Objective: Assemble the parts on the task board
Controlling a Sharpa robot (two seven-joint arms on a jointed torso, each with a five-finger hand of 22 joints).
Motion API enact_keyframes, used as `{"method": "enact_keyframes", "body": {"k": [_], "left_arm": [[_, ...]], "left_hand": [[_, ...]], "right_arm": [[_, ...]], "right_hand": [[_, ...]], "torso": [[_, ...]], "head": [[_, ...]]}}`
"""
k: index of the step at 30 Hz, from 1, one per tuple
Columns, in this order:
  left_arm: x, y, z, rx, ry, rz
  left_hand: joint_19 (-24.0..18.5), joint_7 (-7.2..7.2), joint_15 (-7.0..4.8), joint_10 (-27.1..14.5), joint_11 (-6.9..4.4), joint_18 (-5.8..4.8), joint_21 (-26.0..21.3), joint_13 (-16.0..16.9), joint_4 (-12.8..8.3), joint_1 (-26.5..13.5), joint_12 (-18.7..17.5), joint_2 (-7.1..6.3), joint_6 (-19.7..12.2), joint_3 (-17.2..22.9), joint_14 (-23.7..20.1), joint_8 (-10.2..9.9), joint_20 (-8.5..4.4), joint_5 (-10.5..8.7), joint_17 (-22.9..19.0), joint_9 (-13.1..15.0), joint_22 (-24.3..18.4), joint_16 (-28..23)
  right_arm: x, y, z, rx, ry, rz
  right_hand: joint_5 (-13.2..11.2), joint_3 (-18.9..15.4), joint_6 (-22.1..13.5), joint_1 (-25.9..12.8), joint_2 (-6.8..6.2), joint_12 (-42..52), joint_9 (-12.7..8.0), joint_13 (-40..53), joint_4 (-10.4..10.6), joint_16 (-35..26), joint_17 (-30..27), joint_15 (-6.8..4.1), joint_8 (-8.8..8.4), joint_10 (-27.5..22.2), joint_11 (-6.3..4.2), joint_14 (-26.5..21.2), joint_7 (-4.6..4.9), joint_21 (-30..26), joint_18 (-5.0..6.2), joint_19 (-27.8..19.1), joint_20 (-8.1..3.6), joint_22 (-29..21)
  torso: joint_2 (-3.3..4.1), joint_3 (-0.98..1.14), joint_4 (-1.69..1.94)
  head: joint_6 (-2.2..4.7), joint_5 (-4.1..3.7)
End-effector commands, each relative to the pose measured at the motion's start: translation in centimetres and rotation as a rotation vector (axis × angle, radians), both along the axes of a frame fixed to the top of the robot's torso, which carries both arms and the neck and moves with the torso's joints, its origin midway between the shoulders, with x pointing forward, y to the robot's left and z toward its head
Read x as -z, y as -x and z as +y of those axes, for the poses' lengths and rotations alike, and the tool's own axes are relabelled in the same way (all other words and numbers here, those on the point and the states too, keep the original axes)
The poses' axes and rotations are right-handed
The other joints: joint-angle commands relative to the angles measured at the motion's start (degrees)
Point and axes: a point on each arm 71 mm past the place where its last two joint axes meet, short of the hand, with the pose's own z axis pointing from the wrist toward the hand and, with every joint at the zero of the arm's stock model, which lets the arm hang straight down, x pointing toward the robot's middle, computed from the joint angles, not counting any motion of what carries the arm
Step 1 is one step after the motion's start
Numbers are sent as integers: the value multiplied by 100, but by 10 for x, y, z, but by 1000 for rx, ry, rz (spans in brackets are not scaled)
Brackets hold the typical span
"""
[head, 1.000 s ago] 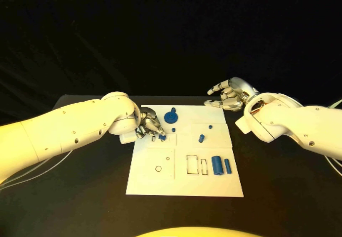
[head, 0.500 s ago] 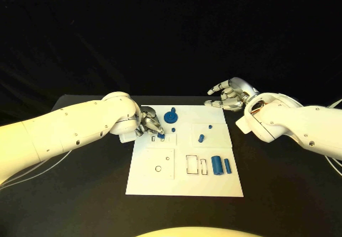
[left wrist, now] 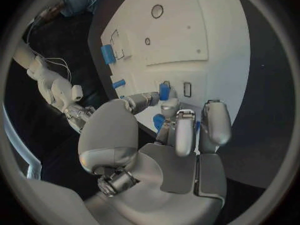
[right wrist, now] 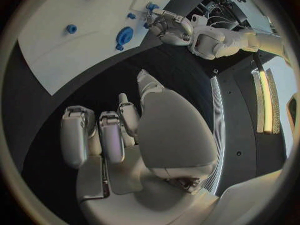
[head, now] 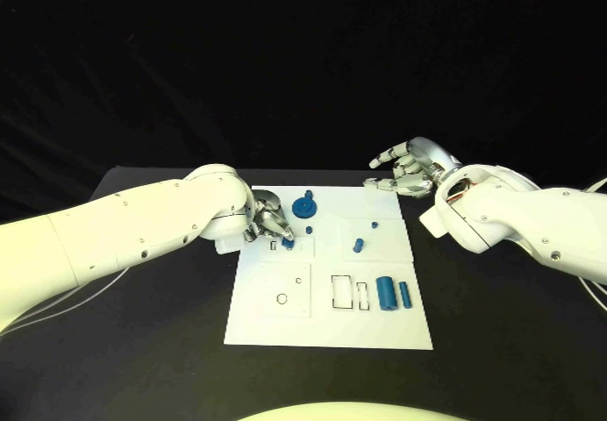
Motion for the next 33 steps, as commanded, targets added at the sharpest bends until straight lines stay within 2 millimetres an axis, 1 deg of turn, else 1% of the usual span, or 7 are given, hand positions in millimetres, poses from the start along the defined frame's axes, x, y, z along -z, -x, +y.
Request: {"method": "enact_keyframes", "body": {"k": [1, 11, 22, 23, 33], "left_arm": [[0, 1, -3, 8, -1, -1], [0, 1, -2, 19, -17, 0], [1, 1, 1, 30, -46, -6], [1, 1, 1, 30, -48, -7], [1, 0, 3, 26, -55, -16]], "left_hand": [[194, -244, -82, 606, -171, -76, 129, 122, -275, 27, 123, 169, 614, 635, 609, 766, -19, 489, 1501, 1069, 144, 132], [217, -268, -99, 648, -191, -83, 139, 148, -267, -7, 136, 181, 656, 617, 612, 790, -35, 487, 1509, 1100, 173, 135], [244, -291, -115, 694, -211, -91, 153, 191, -270, -29, 160, 187, 695, 595, 618, 815, -50, 486, 1529, 1129, 211, 144], [244, -291, -115, 694, -211, -91, 153, 191, -270, -29, 160, 187, 695, 595, 618, 815, -50, 486, 1529, 1129, 211, 144], [254, -300, -121, 710, -218, -94, 158, 205, -271, -35, 168, 191, 708, 588, 620, 823, -55, 488, 1533, 1140, 225, 146]], "right_arm": [[0, 0, 1, -6, 0, 0], [0, 1, 1, -7, 1, 2], [0, 1, 1, -9, 1, 3], [0, 1, 1, -9, 1, 3], [0, 1, 1, -10, 1, 2]], "right_hand": [[20, -31, 64, -71, 78, -10, -36, 154, -10, -15, 1366, -50, 135, -76, 4, 592, 17, -51, -2, 234, 28, 1036], [20, -31, 64, -71, 78, -10, -36, 154, -10, -15, 1366, -50, 135, -76, 4, 592, 17, -51, -2, 234, 28, 1036], [20, -31, 64, -71, 78, -10, -36, 154, -10, -15, 1366, -50, 135, -76, 4, 592, 17, -51, -2, 234, 28, 1036], [20, -31, 64, -71, 78, -10, -36, 154, -10, -15, 1366, -50, 135, -76, 4, 592, 17, -51, -2, 234, 28, 1036], [20, -31, 64, -71, 78, -10, -36, 154, -10, -15, 1366, -50, 135, -76, 4, 592, 17, -51, -2, 234, 28, 1036]], "torso": [[5, 1, -3], [4, 5, -5], [3, 3, 0], [4, 0, 1], [5, 2, -1]], "head": [[-4, 2], [-17, -3], [-27, -1], [-26, -1], [-25, 5]]}}
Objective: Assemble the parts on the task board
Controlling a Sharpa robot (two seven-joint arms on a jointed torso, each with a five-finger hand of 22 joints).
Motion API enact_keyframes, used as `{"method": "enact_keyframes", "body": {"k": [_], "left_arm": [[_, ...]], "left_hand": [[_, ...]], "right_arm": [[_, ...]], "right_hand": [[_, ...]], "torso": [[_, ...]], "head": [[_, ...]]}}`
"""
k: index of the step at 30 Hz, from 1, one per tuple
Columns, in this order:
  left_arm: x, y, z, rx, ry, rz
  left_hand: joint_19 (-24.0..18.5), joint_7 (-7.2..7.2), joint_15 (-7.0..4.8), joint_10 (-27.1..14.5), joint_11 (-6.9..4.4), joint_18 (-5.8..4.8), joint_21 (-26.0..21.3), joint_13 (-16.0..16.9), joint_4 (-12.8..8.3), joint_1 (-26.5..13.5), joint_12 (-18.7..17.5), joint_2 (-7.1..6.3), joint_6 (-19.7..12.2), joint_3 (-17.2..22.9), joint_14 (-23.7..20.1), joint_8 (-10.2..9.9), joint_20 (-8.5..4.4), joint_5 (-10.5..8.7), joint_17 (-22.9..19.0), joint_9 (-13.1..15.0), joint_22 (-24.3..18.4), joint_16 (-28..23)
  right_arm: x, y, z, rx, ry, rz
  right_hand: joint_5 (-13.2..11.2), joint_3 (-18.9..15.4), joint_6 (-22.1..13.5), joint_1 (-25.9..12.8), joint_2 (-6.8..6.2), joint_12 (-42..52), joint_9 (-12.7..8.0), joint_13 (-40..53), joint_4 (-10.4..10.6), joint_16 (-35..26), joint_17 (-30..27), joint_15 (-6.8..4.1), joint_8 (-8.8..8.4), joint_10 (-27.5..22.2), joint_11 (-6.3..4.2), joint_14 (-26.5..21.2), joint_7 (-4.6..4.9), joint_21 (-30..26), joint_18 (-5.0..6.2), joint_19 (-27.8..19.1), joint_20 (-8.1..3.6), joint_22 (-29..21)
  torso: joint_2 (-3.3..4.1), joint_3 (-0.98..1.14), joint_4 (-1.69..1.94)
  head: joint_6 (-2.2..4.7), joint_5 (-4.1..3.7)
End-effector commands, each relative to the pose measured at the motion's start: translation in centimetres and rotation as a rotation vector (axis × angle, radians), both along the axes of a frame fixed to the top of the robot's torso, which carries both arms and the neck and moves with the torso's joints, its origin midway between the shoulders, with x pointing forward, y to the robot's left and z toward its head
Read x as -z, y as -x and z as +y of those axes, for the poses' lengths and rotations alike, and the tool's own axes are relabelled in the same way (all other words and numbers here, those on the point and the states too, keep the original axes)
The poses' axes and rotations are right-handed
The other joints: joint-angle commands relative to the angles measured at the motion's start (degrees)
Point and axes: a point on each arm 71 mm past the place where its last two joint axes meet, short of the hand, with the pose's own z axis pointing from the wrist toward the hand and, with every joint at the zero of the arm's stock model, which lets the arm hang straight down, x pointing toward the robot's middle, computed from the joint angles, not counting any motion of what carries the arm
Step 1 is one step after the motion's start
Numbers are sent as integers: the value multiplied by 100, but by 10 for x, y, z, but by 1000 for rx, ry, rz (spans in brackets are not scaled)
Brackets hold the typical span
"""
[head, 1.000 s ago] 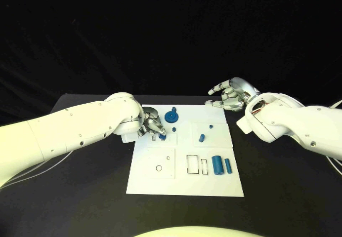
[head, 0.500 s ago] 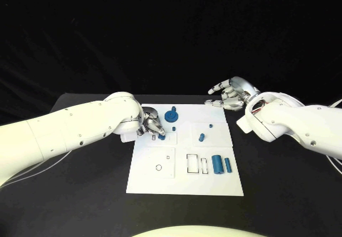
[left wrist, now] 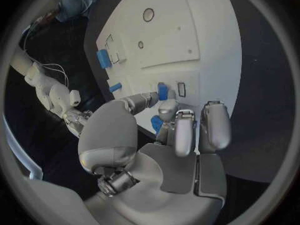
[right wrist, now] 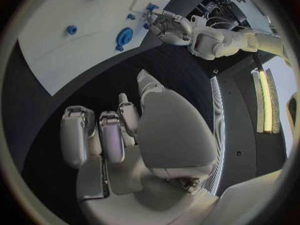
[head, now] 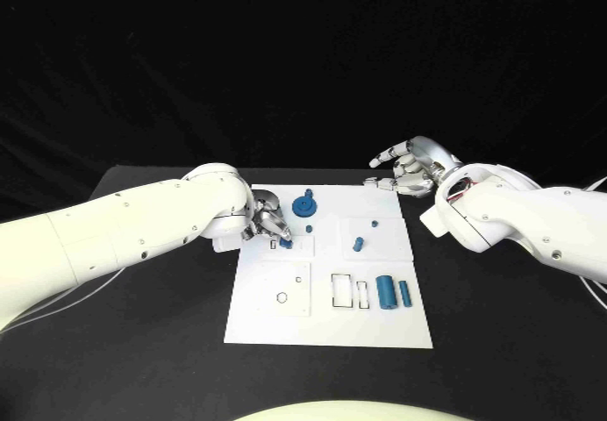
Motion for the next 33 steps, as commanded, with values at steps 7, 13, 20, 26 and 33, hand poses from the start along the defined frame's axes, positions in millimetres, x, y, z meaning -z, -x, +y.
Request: {"method": "enact_keyframes", "body": {"k": [7, 13, 20, 26, 33], "left_arm": [[1, 0, -2, 6, -5, 2], [2, 1, -3, 14, -7, 12], [2, 2, -4, 16, -5, 16], [2, 1, -5, 13, -4, 16], [3, 2, -5, 22, -10, 26]], "left_hand": [[95, -239, -95, 424, -123, -97, 100, 132, -224, 60, 107, 184, 655, 621, 596, 819, -30, 486, 1543, 1149, 128, 150], [107, -259, -107, 467, -139, -100, 105, 173, -224, 43, 130, 191, 693, 595, 607, 836, -43, 487, 1578, 1170, 142, 166], [132, -284, -123, 514, -160, -108, 117, 211, -221, 21, 149, 198, 744, 553, 608, 853, -59, 486, 1581, 1194, 177, 167], [146, -304, -136, 552, -176, -113, 123, 247, -208, 3, 166, 218, 788, 511, 608, 866, -72, 480, 1581, 1213, 197, 167], [185, -341, -158, 619, -206, -125, 142, 312, -186, -21, 197, 262, 869, 411, 608, 891, -95, 457, 1581, 1252, 254, 167]], "right_arm": [[0, 0, 1, -6, 0, 0], [0, 1, 1, -6, 0, 1], [0, 1, 1, -6, 0, 0], [0, 1, 1, -7, 0, -1], [0, 1, 0, -6, 0, 0]], "right_hand": [[20, -23, 73, -83, 79, -6, -41, 152, -16, -17, 1365, -55, 146, -72, 0, 592, 12, -55, -1, 235, 23, 1035], [20, -23, 73, -83, 79, -6, -41, 152, -16, -17, 1365, -55, 146, -72, 0, 592, 12, -55, -1, 235, 23, 1035], [20, -23, 73, -83, 79, -6, -41, 152, -16, -17, 1365, -55, 146, -72, 0, 592, 12, -55, -1, 235, 23, 1035], [20, -23, 73, -83, 79, -6, -41, 152, -16, -17, 1365, -55, 146, -72, 0, 592, 12, -55, -1, 235, 23, 1035], [20, -23, 73, -83, 79, -6, -41, 152, -16, -17, 1365, -55, 146, -72, 0, 592, 12, -55, -1, 235, 23, 1035]], "torso": [[4, 2, -7], [4, 4, -6], [1, 8, -1], [3, 7, -4], [-2, 5, -4]], "head": [[-4, 2], [-17, -4], [-28, -5], [-31, -5], [-45, -10]]}}
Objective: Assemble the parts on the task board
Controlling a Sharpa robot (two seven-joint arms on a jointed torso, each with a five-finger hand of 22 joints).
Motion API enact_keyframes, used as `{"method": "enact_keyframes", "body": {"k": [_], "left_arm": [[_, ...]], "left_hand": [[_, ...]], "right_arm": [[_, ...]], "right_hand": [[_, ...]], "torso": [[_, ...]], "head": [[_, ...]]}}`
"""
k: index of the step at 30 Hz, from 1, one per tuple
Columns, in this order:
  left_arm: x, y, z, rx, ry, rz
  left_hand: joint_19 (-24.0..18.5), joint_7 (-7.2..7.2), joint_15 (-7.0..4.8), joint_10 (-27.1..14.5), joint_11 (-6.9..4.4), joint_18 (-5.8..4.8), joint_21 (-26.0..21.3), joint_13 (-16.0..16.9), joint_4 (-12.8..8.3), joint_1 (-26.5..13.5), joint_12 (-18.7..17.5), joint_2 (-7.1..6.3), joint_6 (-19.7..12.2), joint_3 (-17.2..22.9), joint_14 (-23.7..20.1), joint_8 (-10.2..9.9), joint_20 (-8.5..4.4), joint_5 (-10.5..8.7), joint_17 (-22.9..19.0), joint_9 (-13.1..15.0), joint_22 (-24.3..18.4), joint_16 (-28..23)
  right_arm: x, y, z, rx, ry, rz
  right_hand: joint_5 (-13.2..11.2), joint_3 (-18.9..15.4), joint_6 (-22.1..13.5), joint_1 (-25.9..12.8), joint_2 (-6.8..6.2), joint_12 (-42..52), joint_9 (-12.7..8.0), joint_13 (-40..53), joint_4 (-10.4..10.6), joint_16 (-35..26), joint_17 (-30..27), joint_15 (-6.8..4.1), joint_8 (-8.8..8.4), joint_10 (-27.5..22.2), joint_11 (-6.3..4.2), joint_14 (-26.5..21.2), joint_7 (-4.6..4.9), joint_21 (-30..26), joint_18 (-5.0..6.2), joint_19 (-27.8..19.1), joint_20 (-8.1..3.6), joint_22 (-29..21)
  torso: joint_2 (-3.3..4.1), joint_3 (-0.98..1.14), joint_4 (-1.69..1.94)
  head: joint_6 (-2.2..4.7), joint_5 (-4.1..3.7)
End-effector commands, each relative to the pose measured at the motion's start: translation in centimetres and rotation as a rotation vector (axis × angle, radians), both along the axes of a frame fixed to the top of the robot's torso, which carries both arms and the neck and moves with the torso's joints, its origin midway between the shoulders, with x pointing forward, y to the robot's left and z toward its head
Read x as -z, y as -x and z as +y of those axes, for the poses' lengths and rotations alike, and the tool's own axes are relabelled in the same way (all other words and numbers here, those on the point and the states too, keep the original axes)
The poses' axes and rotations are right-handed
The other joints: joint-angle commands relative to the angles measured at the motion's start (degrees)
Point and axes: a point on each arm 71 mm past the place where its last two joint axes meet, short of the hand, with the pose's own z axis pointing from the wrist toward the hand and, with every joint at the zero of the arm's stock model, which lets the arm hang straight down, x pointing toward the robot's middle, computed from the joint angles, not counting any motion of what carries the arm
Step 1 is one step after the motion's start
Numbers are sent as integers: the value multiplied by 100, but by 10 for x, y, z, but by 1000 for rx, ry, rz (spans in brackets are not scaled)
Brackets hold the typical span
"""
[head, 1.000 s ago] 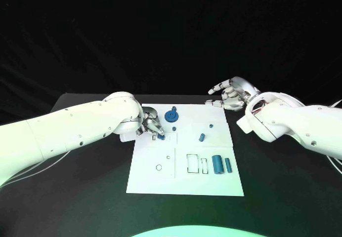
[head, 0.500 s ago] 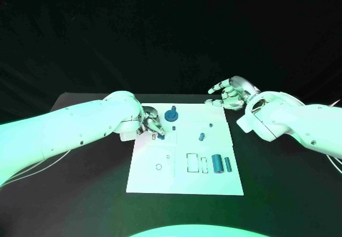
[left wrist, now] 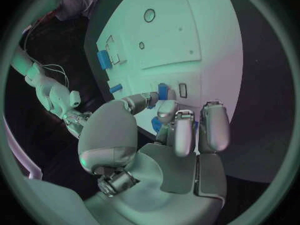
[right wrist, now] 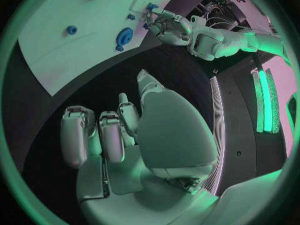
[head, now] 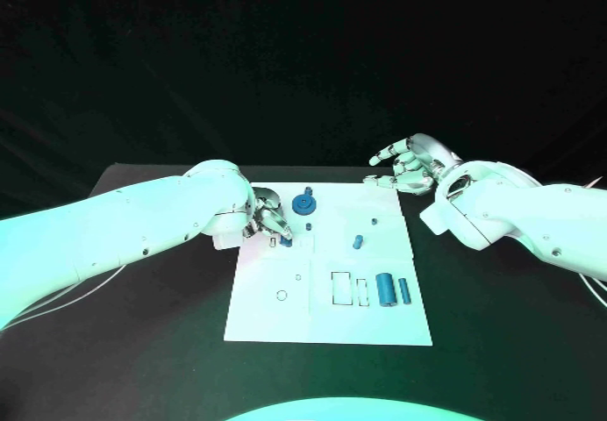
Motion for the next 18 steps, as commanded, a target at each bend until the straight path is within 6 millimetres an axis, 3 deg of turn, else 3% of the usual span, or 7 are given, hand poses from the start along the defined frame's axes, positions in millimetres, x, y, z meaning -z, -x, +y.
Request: {"method": "enact_keyframes", "body": {"k": [1, 18], "left_arm": [[3, 2, -2, 12, -5, 15], [4, 1, -2, 10, -4, 22]], "left_hand": [[114, -313, -87, 460, -141, -124, 82, 119, -185, 46, 79, 197, 844, 402, 635, 873, -25, 454, 1581, 1208, 109, 102], [177, -383, -135, 559, -198, -145, 108, 166, -27, -31, 75, 341, 1013, -23, 635, 851, -76, 345, 1581, 1277, 202, 102]], "right_arm": [[0, 0, 0, -4, 0, 0], [0, 1, 0, -4, 0, -1]], "right_hand": [[20, -23, 73, -83, 79, -6, -40, 152, -16, -17, 1365, -55, 81, -72, 0, 591, 14, -55, -1, 235, 23, 1035], [20, -18, 80, -90, 79, -4, -43, 151, -18, -22, 1356, -58, 89, -70, -4, 589, 11, -61, 0, 234, 20, 1033]], "torso": [[-3, -2, -2], [3, -6, -3]], "head": [[-7, 0], [-17, -13]]}}
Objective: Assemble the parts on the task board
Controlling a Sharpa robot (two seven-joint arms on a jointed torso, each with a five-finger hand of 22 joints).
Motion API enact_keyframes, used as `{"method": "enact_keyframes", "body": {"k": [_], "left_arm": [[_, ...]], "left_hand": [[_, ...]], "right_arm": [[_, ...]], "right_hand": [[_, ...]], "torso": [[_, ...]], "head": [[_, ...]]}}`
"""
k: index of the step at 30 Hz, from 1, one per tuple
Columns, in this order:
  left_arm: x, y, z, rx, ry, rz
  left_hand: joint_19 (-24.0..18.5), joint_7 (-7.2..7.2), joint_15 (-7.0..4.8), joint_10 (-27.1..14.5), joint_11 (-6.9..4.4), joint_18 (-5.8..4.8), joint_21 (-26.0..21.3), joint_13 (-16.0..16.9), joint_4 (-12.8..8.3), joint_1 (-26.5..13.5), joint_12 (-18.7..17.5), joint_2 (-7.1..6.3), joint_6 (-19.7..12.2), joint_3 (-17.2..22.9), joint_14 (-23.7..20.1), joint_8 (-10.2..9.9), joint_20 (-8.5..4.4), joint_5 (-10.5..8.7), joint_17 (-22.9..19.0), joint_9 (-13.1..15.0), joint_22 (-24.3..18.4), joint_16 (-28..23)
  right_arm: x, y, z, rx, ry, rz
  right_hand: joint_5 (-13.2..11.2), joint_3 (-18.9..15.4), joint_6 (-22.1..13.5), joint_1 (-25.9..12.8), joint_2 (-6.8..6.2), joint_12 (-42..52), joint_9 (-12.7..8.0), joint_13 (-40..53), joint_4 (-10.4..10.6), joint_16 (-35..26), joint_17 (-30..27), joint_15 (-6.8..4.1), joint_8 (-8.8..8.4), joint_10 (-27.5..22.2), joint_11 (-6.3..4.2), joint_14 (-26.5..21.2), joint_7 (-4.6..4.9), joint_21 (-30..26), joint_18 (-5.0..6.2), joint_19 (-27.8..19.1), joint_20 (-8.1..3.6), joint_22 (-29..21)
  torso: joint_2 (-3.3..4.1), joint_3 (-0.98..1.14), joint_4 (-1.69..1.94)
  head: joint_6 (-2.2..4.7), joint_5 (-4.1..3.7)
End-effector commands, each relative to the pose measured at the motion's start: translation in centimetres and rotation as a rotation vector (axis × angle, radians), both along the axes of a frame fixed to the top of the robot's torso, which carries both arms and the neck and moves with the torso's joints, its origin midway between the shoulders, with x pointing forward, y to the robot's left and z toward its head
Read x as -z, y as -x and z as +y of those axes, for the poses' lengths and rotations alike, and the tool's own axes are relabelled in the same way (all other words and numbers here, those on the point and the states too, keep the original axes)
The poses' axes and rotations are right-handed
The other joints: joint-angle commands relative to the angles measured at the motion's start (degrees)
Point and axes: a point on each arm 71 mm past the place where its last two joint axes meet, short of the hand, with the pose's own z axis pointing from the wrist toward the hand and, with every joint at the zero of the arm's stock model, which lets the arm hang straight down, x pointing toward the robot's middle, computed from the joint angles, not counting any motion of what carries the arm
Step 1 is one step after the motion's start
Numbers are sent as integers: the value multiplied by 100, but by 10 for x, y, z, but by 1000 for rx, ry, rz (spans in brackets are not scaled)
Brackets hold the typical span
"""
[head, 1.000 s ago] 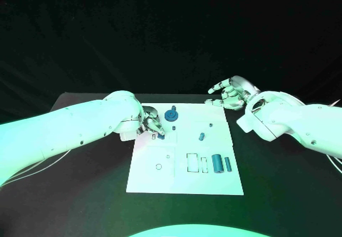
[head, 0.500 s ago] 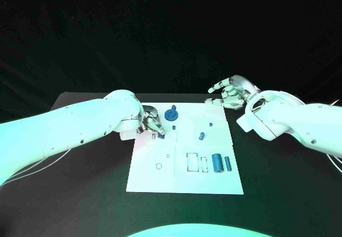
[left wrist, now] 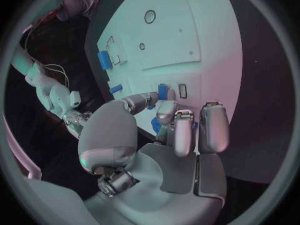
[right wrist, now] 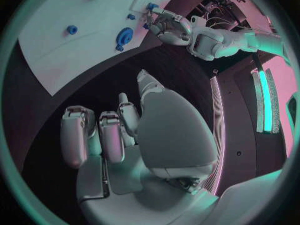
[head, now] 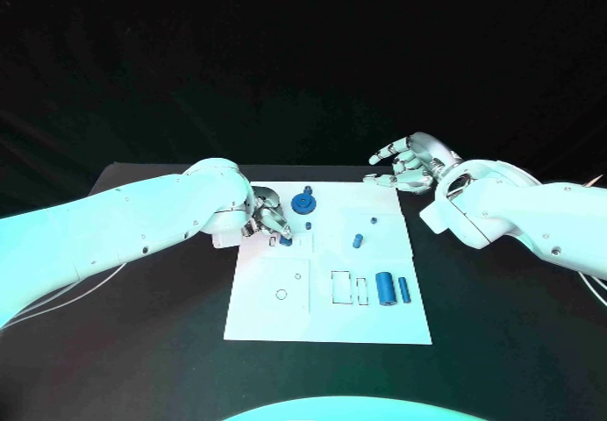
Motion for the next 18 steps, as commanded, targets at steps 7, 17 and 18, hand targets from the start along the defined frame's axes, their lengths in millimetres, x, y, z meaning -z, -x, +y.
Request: {"method": "enact_keyframes", "body": {"k": [7, 17, 18], "left_arm": [[4, 1, -3, 3, 0, 12], [5, 0, -4, 2, 2, 16], [5, 0, -4, 2, 2, 16]], "left_hand": [[129, -370, -74, 473, -152, -147, 100, 103, 76, 14, 46, 350, 1027, -175, 645, 809, -35, 290, 1581, 1287, 140, 102], [148, -384, -82, 496, -160, -153, 106, 115, 211, -38, 36, 385, 1081, -435, 645, 763, -44, 242, 1581, 1306, 169, 102], [150, -385, -82, 497, -161, -154, 107, 114, 216, -40, 35, 381, 1084, -453, 645, 761, -45, 239, 1581, 1307, 172, 102]], "right_arm": [[0, 1, 0, -5, 0, -1], [0, 1, 0, -5, 0, -2], [0, 1, 0, -5, 0, -2]], "right_hand": [[20, -18, 71, -90, 78, -4, -43, 151, -18, -22, 1356, -58, 89, -70, -3, 589, 19, -61, 0, 234, 20, 1033], [20, -18, 71, -90, 78, -4, -43, 151, -18, -22, 1356, -58, 89, -70, -3, 589, 19, -61, 0, 234, 20, 1033], [20, -18, 71, -90, 78, -4, -43, 151, -18, -22, 1356, -58, 89, -70, -3, 589, 19, -61, 0, 234, 20, 1033]], "torso": [[5, 2, -1], [2, 0, -2], [3, 1, -3]], "head": [[-12, -10], [-36, -25], [-38, -26]]}}
